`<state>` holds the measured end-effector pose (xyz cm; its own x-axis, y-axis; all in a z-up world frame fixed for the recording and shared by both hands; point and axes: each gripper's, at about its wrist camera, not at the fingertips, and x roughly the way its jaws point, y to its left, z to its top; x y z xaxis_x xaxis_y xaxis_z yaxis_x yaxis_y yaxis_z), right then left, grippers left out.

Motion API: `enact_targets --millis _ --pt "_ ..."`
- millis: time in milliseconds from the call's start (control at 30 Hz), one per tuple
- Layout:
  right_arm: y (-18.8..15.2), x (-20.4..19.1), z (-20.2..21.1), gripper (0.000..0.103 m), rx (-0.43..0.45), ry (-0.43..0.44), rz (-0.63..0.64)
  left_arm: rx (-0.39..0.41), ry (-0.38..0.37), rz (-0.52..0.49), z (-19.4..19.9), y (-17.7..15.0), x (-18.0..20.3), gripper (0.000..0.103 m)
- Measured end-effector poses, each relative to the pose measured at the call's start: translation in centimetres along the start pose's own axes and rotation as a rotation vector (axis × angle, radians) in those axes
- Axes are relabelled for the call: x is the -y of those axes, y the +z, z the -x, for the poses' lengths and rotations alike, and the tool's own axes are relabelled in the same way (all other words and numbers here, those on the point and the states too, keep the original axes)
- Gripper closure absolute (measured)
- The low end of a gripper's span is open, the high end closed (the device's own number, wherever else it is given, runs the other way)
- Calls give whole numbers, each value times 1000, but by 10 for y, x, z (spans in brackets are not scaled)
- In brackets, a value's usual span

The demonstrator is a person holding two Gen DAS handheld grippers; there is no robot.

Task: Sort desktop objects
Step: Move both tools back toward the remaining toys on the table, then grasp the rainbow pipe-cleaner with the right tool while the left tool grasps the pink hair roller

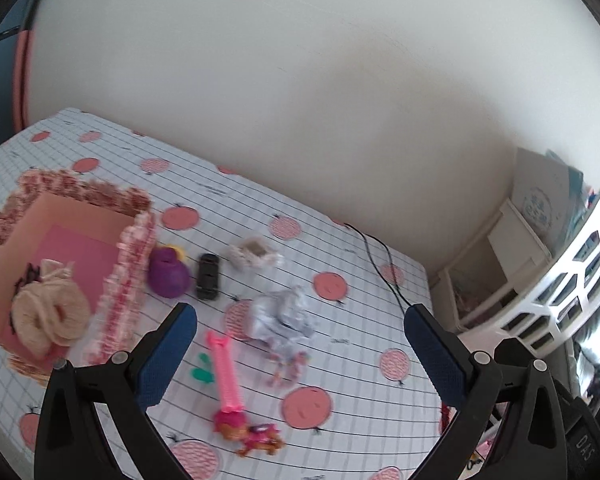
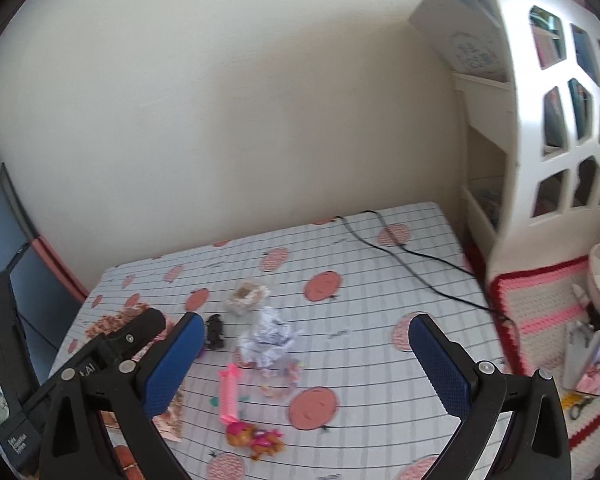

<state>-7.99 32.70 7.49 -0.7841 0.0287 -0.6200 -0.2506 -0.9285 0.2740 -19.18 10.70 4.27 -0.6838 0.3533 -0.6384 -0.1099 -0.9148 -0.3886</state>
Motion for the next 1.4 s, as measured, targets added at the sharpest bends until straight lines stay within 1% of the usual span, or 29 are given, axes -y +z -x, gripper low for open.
enact_targets --millis 100,200,300,367,467,567,700,833,933,1000,1067,1167,1200,1267,1300,1400 --pt "1 11 7 0 2 -26 -5 -19 -28 -19 -7 -4 14 0" --pt "2 17 10 0 7 -36 -10 -21 -43 -20 -10 -8 19 0" --pt "0 19 -1 0 -25 -36 -27 -37 -22 -45 -17 -11 19 0" --pt "-3 18 -13 0 -51 -31 -42 -51 -9 -44 -21 -13 12 0" --pt "-8 11 -31 0 -85 -17 -38 -98 15 -28 -35 -16 -4 0" --pt "-15 2 -54 0 -125 -8 -20 -153 53 3 -53 -19 -22 0" --pt "-30 -5 -84 0 -185 10 -28 -206 36 66 -69 -27 -40 0" --pt "-51 -9 -126 0 -298 34 -53 -259 88 94 -88 -37 -53 0" --pt "-63 -9 -147 0 -352 28 -65 -328 114 172 -107 -44 -71 0" --pt "-69 -9 -158 0 -370 11 -65 -356 113 231 -116 -50 -85 0" --pt "-73 -13 -167 0 -390 18 -61 -368 119 261 -122 -52 -92 0" --pt "-82 -18 -180 0 -428 25 -29 -354 149 259 -125 -49 -96 1" --pt "-84 -20 -185 0 -441 18 -13 -355 145 273 -127 -47 -98 1" --pt "-91 -24 -193 0 -461 8 12 -368 103 310 -131 -46 -103 1" --pt "-94 -25 -198 0 -470 7 14 -371 102 311 -133 -46 -103 1" --pt "-102 -29 -207 0 -482 22 10 -370 130 293 -134 -44 -103 1"
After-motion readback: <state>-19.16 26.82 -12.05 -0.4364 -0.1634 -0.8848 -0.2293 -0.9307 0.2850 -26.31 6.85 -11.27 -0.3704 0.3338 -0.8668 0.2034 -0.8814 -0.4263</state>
